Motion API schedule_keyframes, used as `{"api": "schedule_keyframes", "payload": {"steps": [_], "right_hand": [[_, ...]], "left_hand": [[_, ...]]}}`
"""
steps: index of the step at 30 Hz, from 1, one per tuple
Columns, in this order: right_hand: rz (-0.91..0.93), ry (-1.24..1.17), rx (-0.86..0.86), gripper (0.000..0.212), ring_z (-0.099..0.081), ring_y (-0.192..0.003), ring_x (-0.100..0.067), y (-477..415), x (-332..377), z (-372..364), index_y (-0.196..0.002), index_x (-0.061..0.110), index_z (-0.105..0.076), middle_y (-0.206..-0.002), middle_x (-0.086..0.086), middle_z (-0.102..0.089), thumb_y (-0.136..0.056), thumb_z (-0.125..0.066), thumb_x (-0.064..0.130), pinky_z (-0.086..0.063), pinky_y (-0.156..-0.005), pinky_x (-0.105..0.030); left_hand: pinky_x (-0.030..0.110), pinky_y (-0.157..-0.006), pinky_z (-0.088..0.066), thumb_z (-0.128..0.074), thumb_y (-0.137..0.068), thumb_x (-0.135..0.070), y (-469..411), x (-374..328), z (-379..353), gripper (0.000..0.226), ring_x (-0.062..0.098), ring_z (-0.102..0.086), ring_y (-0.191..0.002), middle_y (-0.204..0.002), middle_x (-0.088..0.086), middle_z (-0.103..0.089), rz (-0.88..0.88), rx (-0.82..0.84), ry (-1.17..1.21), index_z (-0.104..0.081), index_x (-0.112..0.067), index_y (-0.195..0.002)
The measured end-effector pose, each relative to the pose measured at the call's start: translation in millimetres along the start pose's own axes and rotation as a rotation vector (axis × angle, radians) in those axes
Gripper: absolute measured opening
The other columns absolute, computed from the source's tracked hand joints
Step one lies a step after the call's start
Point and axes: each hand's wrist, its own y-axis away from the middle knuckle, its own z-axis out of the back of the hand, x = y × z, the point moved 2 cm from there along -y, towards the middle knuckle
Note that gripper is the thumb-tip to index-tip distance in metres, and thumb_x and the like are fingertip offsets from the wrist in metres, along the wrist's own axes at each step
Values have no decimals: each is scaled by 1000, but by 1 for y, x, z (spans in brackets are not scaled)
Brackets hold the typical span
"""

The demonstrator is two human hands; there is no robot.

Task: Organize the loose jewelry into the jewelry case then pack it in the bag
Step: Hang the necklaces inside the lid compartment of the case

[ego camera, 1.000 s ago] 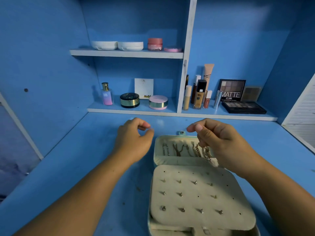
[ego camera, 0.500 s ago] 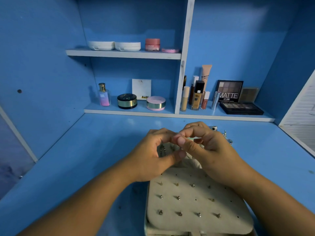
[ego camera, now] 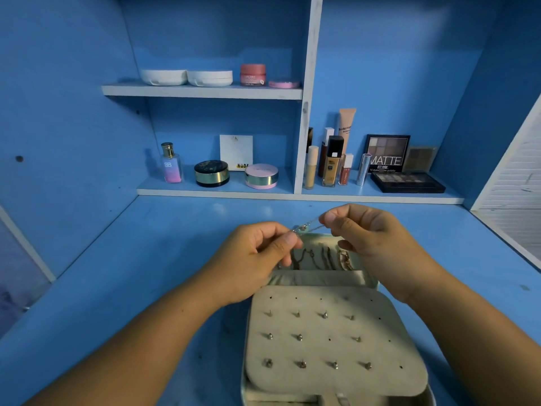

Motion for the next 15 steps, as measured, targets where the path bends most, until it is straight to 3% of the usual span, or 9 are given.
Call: {"api": "schedule_keyframes", "payload": {"steps": [2,6,9,12,15], "right_hand": [[-19,28,-22,33,-40,-79,-23,-2,-3,0,-87,24,-70,-81,-10,-50,-75,-62,54,-35,-70,-39],[-43,140,-72,19,-35,-62,-22,-6,-3,0,-88,19,-68,-70,-13,-45,-91,-58,35,-33,-54,-28],[15,339,-102,18,-45,-60,-15,-10,-7,1,-90,21,-67,-84,-9,-62,-93,-56,35,-36,-54,-24],[11,472,-142,15,-51,-75,-7,-17,-16,4,-82,28,-65,-95,2,-59,-90,-59,39,-41,-65,-27],[21,573,-149,17,-53,-96,-13,-23,-20,6,-75,28,-66,-94,8,-58,-87,-63,40,-48,-80,-36]], "left_hand": [[20,-54,-41,-55,-96,-27,-2,1,2,20,6,-47,-55,-62,-13,-62,24,-57,3,-70,-29,-82],[29,-63,-43,-60,-93,-32,-5,9,6,20,17,-52,-65,-65,-13,-67,78,-172,-40,-72,-35,-77],[26,-62,-46,-63,-91,-34,-5,14,6,16,14,-55,-63,-67,-14,-69,123,-207,-78,-73,-33,-79],[11,-50,-40,-66,-90,-34,-3,15,4,16,1,-47,-47,-64,-9,-69,96,-255,-185,-72,-32,-75],[9,-46,-35,-66,-90,-32,0,10,-1,16,0,-45,-41,-47,-16,-56,50,-272,-308,-74,-28,-77]]}}
